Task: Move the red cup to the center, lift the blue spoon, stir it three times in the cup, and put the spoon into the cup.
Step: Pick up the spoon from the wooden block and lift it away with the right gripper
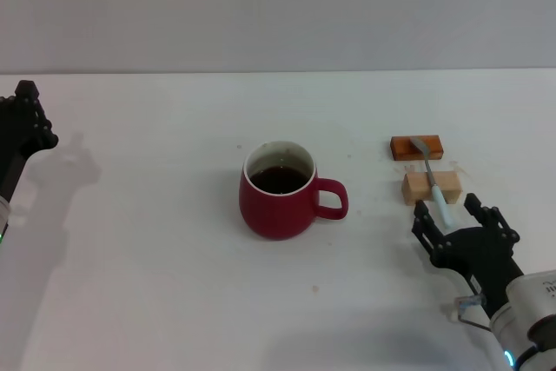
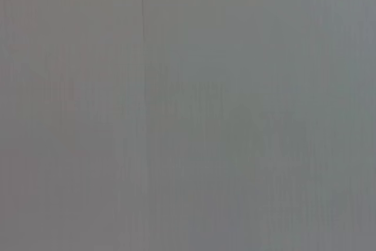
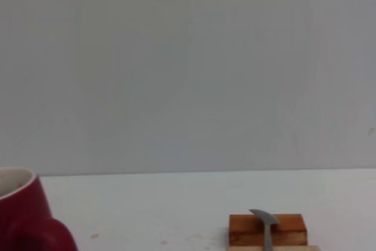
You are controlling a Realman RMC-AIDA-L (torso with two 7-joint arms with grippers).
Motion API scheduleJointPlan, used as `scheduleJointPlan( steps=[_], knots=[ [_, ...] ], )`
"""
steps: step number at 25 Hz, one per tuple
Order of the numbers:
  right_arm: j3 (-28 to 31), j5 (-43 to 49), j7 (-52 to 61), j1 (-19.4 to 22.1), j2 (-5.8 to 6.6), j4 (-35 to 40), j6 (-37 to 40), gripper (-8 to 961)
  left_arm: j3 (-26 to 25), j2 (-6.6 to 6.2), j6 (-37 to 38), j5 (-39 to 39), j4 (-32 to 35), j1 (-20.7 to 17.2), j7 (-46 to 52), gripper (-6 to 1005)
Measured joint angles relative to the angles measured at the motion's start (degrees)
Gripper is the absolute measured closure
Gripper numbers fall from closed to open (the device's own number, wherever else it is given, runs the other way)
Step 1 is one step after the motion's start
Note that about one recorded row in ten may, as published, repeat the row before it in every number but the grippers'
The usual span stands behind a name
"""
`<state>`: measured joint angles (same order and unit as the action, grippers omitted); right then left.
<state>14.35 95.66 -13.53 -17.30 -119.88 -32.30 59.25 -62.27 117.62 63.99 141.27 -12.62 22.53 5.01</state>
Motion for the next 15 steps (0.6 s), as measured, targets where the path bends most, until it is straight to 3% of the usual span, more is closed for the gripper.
scheduleJointPlan(
  steps=[15],
  knots=[
    [-0.1, -0.7, 0.0, -0.3, 0.0, -0.1, 0.0, 316, 0.0, 0.01, 0.6, 0.1, -0.1, -0.3, 0.0, 999]
  ],
)
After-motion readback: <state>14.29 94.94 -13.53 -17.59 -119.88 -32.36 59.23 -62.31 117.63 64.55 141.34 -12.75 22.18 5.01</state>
